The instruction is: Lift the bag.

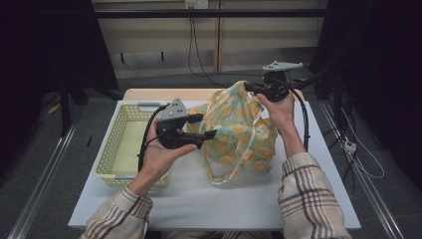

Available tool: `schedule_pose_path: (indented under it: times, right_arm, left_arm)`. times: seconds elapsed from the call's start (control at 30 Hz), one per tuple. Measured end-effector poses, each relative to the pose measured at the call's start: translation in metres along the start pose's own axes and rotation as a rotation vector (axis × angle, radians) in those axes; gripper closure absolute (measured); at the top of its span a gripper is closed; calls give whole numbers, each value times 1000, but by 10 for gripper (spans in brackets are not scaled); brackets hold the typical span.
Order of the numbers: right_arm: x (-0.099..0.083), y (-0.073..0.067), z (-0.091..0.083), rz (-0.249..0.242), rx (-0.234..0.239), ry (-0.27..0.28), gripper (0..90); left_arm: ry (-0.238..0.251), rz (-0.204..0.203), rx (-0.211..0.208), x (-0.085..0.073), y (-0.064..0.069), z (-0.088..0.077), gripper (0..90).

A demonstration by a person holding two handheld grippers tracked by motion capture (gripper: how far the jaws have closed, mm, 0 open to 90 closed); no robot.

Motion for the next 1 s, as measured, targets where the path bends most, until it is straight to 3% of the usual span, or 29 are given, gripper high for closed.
schedule_pose_path:
  times: [0.23, 0.53, 0.77, 1.0]
  right_arm:
    - [-2, 0, -5, 8, -10, -3, 600]
    - [-3, -13, -24, -20, -19, 12, 372]
    - [-8, -19, -36, -24, -16, 1, 254]
    - [-18, -28, -47, -34, -5, 1, 218]
  left_arm:
    - [27, -23, 27, 1, -2, -1, 167]
    - [36, -51, 50, 4, -6, -2, 120]
    - [27, -58, 58, 4, -5, 5, 106]
    - [10, -55, 62, 3, -5, 11, 100]
Point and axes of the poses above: each handheld gripper's, and its own axes: z roughly forward along the jaws, x roughly out of its top, y roughly to its right, the point moved 1 cm from there along z, roughly forward along the jaws, and after that the axes turned 8 degrees about x, right-handed, at the moved point
